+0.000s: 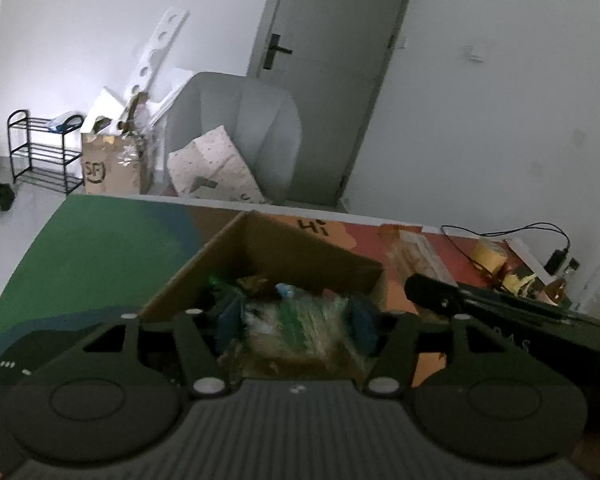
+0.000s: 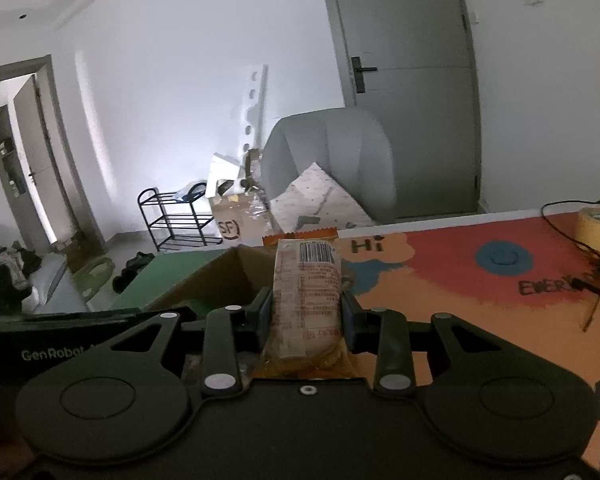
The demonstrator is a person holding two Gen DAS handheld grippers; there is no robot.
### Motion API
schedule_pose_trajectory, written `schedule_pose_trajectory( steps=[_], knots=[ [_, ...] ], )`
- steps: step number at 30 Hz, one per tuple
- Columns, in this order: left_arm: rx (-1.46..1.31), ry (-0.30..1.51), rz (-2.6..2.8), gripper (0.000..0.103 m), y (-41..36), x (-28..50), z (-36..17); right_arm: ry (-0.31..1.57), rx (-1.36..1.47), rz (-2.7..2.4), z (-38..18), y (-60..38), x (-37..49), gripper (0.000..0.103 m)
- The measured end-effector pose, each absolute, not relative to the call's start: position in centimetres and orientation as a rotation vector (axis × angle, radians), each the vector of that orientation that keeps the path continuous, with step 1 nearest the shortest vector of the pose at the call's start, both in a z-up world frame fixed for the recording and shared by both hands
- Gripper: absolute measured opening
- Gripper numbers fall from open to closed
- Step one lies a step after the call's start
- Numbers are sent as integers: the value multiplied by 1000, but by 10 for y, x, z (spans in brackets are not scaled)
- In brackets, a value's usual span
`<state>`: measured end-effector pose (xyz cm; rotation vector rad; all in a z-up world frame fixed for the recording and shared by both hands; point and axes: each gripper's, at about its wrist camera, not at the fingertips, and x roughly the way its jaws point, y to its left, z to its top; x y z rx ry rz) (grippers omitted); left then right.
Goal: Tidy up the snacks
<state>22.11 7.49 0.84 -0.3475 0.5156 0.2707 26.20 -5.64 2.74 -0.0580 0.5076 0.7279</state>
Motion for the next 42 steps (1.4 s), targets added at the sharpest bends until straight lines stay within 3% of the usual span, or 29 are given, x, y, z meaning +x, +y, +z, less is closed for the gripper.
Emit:
schedule_pose_trajectory(
  steps=[3,19,22,25,30,34,42],
  knots=[
    [-355,506,308,82,83,214,10,512,-57,748,27,-49,258,33],
    [-397,492,420,94,116,187,12,531,-43,835,32,-25,237,34],
    [-399,488,428,95,117,181,12,530,-51,835,31,-23,231,51],
    [-404,489,426,97,120,176,12,521,-46,793,30,-27,228,78],
    [-400,493,417,101,121,170,12,493,-53,743,32,-39,217,95],
    [-393,496,410,102,119,166,13,482,-64,702,33,-46,212,102],
    [-353,497,361,103,102,155,19,484,-28,627,34,-68,203,103]
  ],
)
